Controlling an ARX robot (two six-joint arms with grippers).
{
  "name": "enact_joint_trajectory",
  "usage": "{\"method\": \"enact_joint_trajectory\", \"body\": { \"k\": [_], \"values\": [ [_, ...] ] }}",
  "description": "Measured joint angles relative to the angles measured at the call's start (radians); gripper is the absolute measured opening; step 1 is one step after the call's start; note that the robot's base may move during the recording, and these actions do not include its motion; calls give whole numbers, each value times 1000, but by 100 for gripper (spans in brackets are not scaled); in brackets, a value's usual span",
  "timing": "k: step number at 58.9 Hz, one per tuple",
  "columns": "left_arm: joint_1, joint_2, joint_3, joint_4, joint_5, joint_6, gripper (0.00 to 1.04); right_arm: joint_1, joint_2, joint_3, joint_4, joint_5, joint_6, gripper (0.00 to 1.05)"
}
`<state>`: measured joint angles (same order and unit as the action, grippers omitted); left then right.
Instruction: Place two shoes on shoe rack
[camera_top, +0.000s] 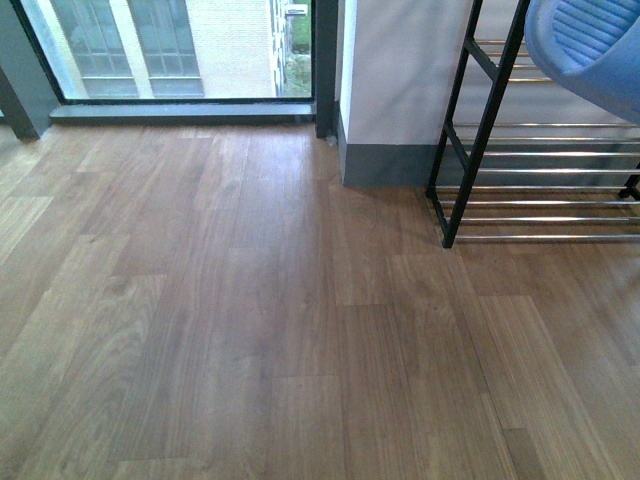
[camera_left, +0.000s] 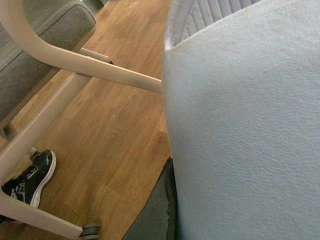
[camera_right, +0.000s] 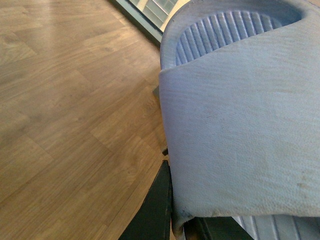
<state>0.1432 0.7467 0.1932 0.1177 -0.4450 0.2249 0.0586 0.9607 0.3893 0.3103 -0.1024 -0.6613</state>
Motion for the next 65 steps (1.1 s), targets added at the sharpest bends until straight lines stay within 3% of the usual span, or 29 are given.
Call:
{"method": "enact_joint_trajectory", "body": {
  "k": [65],
  "values": [
    [-1,-1,0,0,0,0,2,0,0,0,0,2,7,2]
  ]
}}
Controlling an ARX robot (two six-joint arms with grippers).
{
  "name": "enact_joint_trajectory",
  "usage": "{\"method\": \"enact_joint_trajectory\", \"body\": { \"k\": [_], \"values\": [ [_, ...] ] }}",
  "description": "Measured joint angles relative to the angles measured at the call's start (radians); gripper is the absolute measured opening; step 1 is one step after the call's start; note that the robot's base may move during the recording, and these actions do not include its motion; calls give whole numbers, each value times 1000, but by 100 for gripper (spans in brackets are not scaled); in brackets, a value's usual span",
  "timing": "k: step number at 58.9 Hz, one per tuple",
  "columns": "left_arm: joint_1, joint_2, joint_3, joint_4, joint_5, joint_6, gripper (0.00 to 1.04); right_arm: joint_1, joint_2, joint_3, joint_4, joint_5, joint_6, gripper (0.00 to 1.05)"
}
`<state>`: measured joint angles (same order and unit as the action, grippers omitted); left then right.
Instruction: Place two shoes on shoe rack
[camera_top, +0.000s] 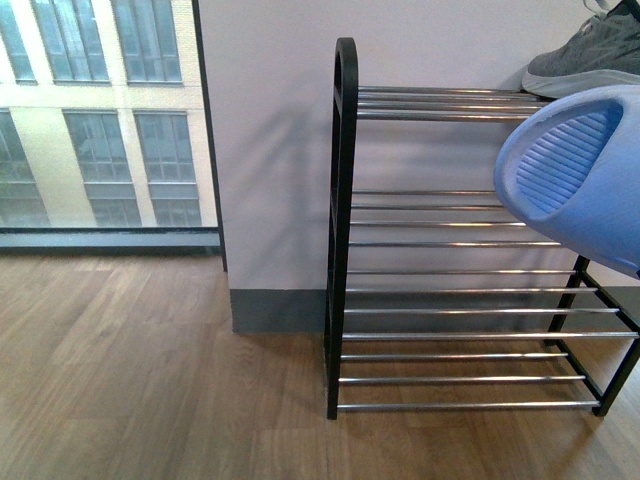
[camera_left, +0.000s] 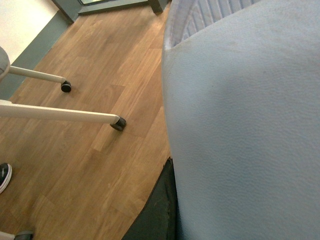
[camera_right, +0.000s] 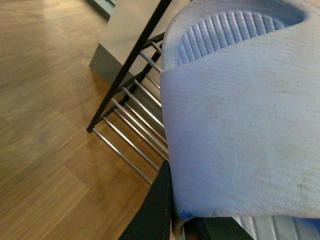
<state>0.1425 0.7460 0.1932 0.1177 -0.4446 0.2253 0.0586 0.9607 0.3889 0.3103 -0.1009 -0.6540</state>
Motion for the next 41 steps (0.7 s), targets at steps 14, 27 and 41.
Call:
{"method": "enact_joint_trajectory", "body": {
  "k": [14,27,41],
  "values": [
    [0,2,0,0,1,0,2,0,3,-1,0,0,0,2],
    [0,2,0,0,0,1,2,0,2,-1,0,0,2,2],
    [0,1,0,0,0,2,2,0,2,-1,0,0,3,2]
  ]
}}
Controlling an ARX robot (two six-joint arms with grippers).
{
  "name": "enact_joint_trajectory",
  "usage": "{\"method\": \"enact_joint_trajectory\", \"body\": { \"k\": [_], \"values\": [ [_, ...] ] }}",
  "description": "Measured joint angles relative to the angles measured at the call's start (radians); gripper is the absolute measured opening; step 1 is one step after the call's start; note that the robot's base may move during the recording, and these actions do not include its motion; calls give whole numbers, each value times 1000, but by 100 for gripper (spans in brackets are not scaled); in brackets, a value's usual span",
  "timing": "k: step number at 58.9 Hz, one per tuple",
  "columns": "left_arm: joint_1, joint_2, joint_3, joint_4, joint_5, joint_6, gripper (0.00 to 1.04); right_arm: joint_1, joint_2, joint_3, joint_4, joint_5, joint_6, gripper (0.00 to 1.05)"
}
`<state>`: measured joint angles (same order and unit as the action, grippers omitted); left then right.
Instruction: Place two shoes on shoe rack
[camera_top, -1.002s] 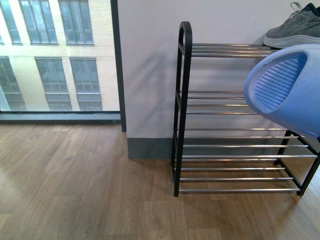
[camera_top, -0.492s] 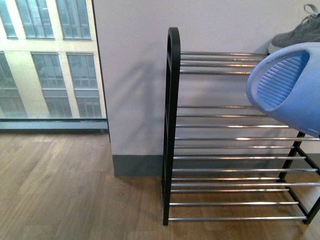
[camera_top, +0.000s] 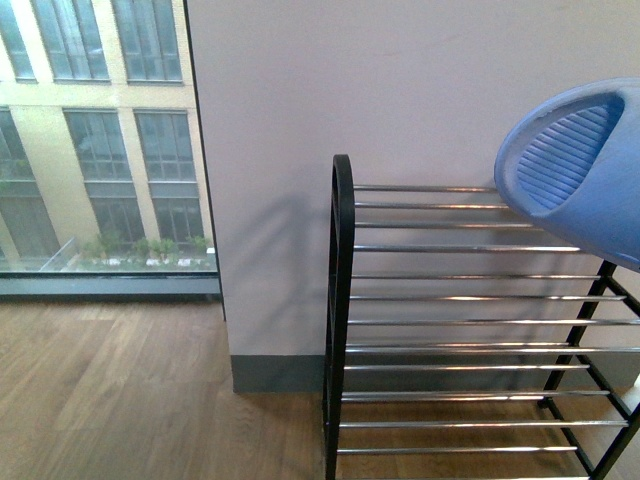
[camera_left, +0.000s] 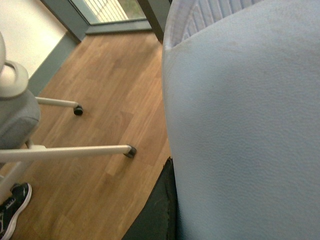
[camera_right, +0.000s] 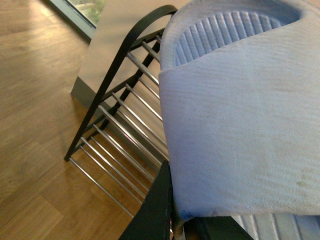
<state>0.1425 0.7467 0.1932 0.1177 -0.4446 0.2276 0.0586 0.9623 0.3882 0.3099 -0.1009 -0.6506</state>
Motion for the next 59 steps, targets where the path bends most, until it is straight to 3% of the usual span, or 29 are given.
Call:
{"method": "enact_joint_trajectory", "body": {
  "k": [59],
  "values": [
    [0,-1,0,0,0,1,2,0,-2,0,0,0,0,2]
  ]
}}
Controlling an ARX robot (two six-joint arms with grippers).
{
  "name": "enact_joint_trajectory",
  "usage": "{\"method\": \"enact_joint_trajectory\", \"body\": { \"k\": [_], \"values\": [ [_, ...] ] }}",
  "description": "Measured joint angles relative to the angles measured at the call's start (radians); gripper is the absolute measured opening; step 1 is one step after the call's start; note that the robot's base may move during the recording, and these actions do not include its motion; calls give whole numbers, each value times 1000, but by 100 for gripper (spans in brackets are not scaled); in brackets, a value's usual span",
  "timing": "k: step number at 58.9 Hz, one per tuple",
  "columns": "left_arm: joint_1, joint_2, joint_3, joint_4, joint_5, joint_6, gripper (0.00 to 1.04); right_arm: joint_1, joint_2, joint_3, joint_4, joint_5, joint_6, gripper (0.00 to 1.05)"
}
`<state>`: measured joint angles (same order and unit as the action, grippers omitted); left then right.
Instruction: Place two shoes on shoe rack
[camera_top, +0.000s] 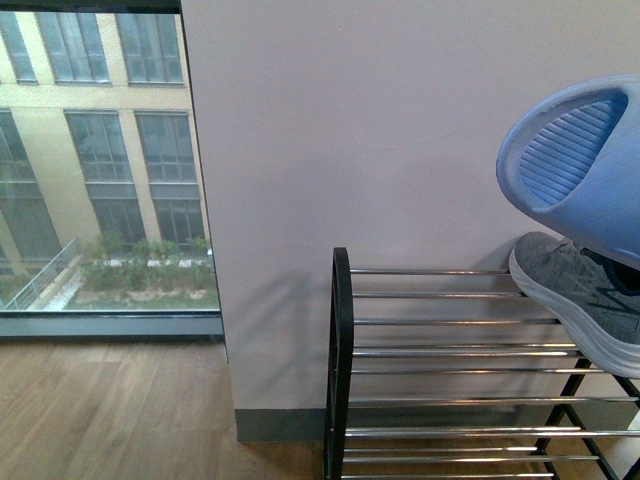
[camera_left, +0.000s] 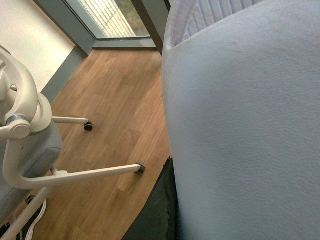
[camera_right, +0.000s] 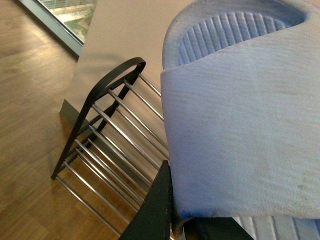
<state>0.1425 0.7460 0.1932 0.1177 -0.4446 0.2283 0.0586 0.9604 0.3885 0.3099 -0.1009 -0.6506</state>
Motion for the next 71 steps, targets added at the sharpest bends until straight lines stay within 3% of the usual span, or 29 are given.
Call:
{"method": "enact_joint_trajectory", "body": {
  "k": [12,15,24,30,44,58,71],
  "values": [
    [0,2,0,0,1,0,2,-4,10,-12,48,-35,47,2],
    [1,1,0,0,-1,0,2,-3,41,-24,183,-106,219,2],
    [1,1,0,0,0,0,2,47,179,43,230,-26,563,2],
    [1,1,0,0,0,0,2,86,319,121,233,25,715,2],
    [1,1,0,0,0,0,2,138,647,441,126,103,946,2],
    [1,1,0,0,0,0,2,106,960,785,-69,165,1097,2],
    [1,1,0,0,0,0,2,61,1146,962,-265,190,1242,2]
  ]
}}
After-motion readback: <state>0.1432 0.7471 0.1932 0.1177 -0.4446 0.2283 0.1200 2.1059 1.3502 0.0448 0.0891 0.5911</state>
